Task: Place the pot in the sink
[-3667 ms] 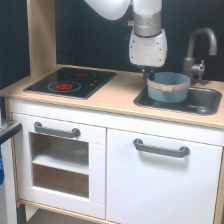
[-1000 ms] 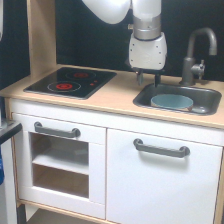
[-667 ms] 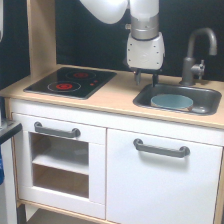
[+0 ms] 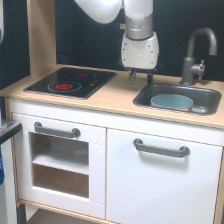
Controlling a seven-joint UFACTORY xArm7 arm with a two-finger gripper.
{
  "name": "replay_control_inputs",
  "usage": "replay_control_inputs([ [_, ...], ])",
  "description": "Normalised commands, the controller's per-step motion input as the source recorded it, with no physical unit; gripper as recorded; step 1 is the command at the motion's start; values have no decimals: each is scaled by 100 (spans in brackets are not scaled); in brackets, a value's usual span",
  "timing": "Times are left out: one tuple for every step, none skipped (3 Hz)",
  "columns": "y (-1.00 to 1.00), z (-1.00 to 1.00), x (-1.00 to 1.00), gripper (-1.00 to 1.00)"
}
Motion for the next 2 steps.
replay_control_inputs([
  [-5, 53, -36, 100],
  [-6, 49, -37, 100],
])
